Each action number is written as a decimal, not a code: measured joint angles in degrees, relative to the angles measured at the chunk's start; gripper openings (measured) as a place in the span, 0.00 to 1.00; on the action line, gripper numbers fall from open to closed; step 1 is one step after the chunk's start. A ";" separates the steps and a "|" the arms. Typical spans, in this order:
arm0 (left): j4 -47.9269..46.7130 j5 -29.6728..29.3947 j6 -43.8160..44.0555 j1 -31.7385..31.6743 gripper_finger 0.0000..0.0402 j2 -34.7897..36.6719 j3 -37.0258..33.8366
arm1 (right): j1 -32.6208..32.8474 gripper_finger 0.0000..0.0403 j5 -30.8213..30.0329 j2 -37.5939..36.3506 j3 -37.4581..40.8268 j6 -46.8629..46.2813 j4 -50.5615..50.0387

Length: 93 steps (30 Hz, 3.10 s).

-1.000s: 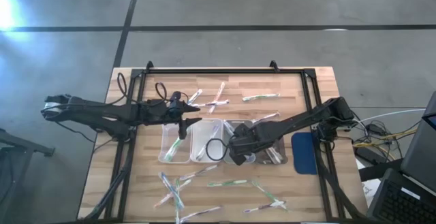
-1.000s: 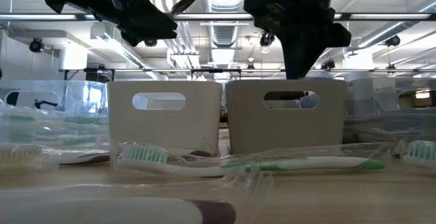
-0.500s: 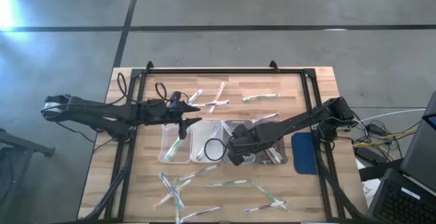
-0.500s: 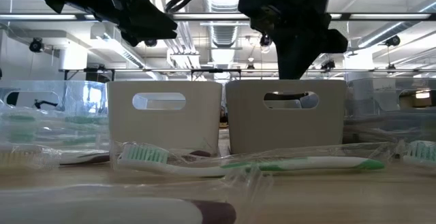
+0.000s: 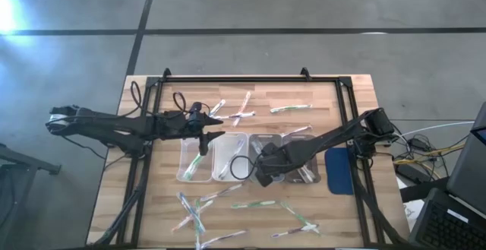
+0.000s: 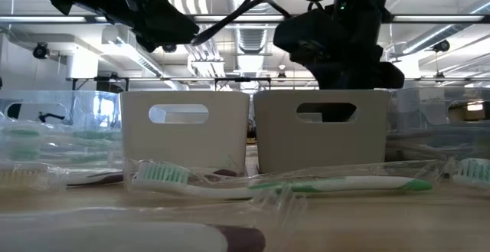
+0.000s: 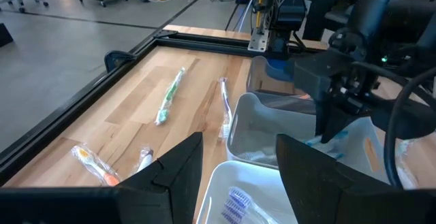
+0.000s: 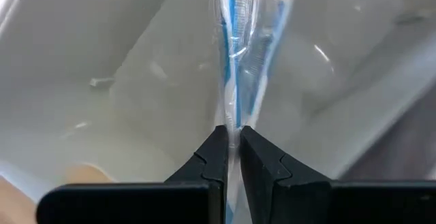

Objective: Pick & Place Toothbrushes
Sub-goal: Put the blue toothbrush into the gray bin, then put the purple toothbrush into the white bin

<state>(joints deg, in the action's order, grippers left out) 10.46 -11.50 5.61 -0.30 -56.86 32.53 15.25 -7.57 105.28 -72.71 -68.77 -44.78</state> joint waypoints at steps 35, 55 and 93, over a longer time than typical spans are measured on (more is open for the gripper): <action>0.00 -0.01 0.00 0.00 0.47 0.00 0.00 | -0.02 0.41 3.16 -1.04 -2.26 3.21 -1.87; 0.00 0.01 0.00 0.02 0.47 0.00 0.00 | 0.00 0.38 2.99 -1.06 -15.17 7.66 -14.81; 0.04 0.00 0.01 0.01 0.47 0.00 0.00 | 0.67 0.02 -13.63 -10.34 -33.72 51.34 -25.11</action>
<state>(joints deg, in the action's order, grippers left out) 10.50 -11.50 5.61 -0.28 -56.86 32.53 15.92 -21.20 94.95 -106.43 -17.43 -69.89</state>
